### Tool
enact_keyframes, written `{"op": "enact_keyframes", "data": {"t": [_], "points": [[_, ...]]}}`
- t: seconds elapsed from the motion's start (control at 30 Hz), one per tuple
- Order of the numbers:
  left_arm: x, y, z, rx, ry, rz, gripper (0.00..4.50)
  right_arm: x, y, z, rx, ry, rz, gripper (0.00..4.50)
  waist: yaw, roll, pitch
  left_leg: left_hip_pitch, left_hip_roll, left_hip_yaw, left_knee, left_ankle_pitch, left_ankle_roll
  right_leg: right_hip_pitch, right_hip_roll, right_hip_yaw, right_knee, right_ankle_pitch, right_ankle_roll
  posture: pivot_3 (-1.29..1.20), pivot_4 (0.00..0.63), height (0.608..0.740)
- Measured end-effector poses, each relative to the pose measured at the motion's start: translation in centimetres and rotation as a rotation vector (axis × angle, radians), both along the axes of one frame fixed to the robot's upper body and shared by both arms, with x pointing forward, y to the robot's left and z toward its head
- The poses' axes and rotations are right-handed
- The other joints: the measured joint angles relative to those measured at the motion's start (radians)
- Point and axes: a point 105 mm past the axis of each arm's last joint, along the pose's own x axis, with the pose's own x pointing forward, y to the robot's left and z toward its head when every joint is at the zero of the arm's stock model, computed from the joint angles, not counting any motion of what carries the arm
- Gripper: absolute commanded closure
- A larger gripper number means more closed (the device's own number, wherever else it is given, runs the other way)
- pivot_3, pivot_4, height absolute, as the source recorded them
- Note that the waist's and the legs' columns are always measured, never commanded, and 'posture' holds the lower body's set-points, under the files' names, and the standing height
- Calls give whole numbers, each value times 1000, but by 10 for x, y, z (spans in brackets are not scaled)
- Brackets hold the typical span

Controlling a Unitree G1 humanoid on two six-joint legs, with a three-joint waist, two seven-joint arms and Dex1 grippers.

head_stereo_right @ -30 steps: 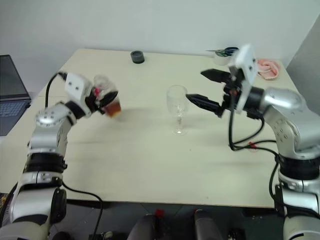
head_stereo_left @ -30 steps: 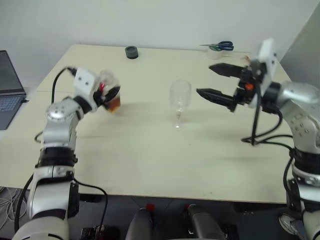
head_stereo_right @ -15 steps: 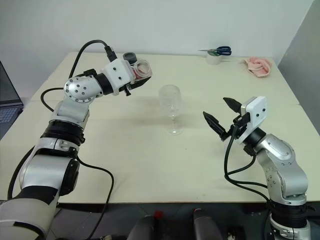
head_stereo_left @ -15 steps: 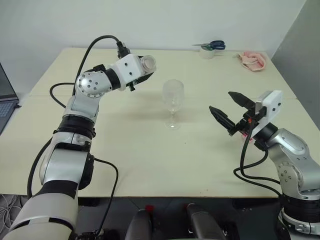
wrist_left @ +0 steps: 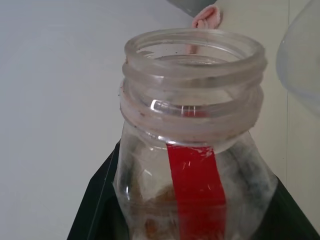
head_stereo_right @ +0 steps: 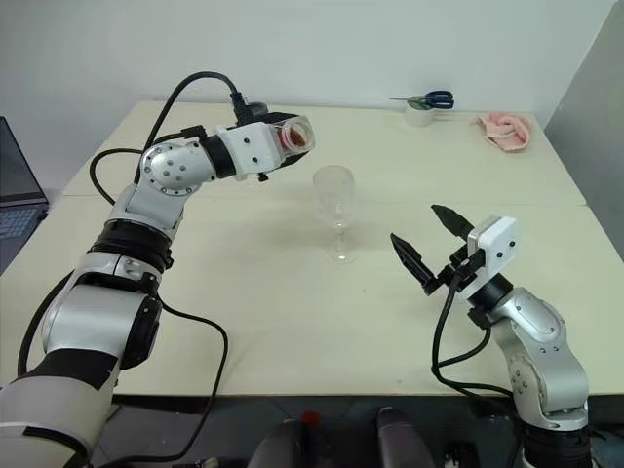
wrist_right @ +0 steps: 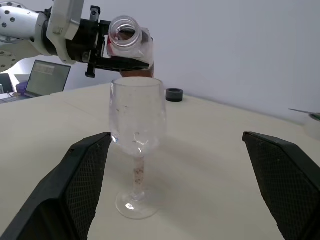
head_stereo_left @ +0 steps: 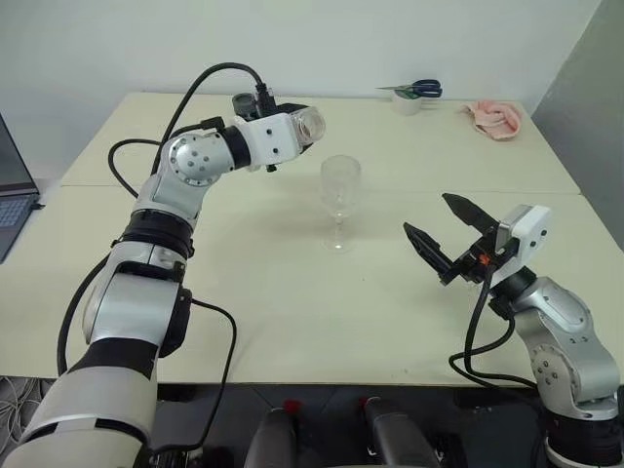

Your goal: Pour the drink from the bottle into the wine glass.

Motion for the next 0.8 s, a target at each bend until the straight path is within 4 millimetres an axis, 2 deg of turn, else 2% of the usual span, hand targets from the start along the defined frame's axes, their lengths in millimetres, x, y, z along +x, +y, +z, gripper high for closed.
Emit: {"op": "enact_keyframes", "data": {"t": [0.3, 0.47, 0.8], "points": [[0, -7, -9, 130, -59, -1, 2703, 0, 11, 17, -30, -38, 52, 0, 1, 0, 0, 0, 0, 0, 0, 0, 0, 0, 0, 0, 0, 0, 0, 0, 150, 740], [0, -9, -2, 154, -115, 5, 2703, 1, 14, 17, -39, -32, 62, 0, 1, 0, 0, 0, 0, 0, 0, 0, 0, 0, 0, 0, 0, 0, 0, 0, 150, 740], [-1, -18, -3, 247, -201, -14, 2704, 1, 19, 21, -44, -45, 74, 0, 2, 0, 0, 0, 0, 0, 0, 0, 0, 0, 0, 0, 0, 1, -1, 0, 150, 740]]}}
